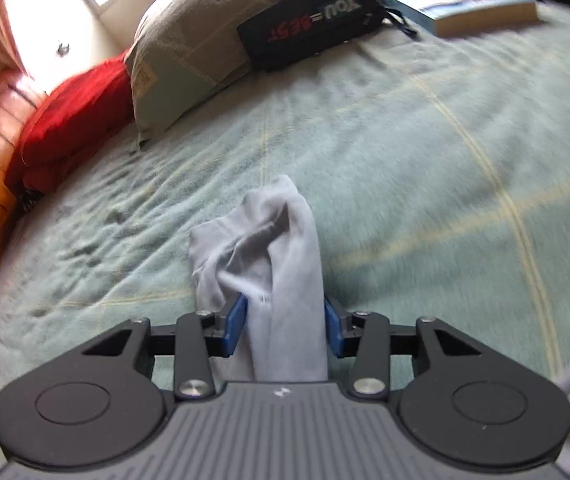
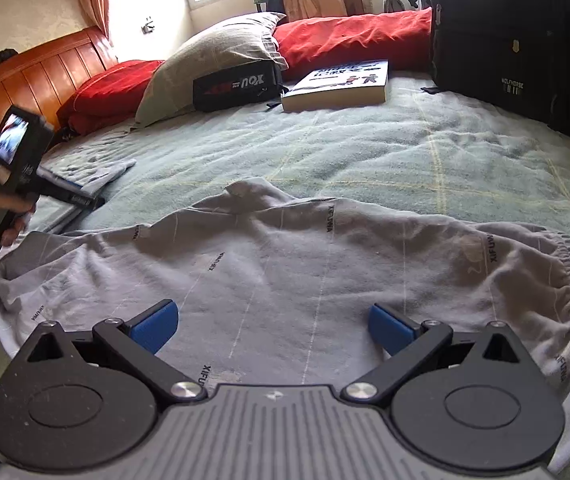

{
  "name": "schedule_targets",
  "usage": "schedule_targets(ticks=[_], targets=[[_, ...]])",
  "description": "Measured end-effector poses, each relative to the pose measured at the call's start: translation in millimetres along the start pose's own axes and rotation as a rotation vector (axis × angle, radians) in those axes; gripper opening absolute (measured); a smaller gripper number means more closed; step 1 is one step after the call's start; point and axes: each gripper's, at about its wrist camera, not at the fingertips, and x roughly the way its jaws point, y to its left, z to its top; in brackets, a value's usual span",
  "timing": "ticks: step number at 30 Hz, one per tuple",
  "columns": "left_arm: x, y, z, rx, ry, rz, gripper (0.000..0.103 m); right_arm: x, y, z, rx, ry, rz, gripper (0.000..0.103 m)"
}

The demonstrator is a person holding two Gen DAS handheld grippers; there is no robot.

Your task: Fold clothes

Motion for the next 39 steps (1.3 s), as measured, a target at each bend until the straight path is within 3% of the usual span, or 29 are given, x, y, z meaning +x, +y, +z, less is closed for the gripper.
schedule_targets(ticks=[2, 3, 4, 16, 25, 33, 39], targets=[[0.1, 9.5, 2.4, -0.056, 0.014, -0.041, 0.020, -0.9, 2.6, 0.2, -0.006, 0.001, -0.001, 0.103], [-1.2, 14.0, 2.7, -0.077, 0.019, -0.052, 0.006, -2.3, 3.8, 0.4, -0.009, 0.000, 0.002, 0.103], [-3.2, 18.4, 2.5, -0.095, 0.021, -0.062, 0.003, -3.8, 4.9, 0.8, -0.012, -0.003, 0.005, 0.103], [-83.8, 80.6, -34.1, -0.125, -0.101, -0.066, 0.002, -13.5, 33.3, 6.1, -0.071, -0.023, 0.043, 0.103], [-116.7, 141.8, -93.3, -0.229, -0.136, -0.034, 0.002, -22.5, 69.2, 7.9, -0.150, -0.035, 0.058, 0.103], [-112.9, 180.8, -159.7, -0.326, -0.114, -0.066, 0.003, -22.0, 107.2, 8.0, -0.213, -0.021, 0.070, 0.103], [-85.4, 195.7, -195.1, -0.387, -0.065, -0.113, 0.014, -19.6, 132.7, 9.9, -0.252, -0.004, 0.073, 0.103]])
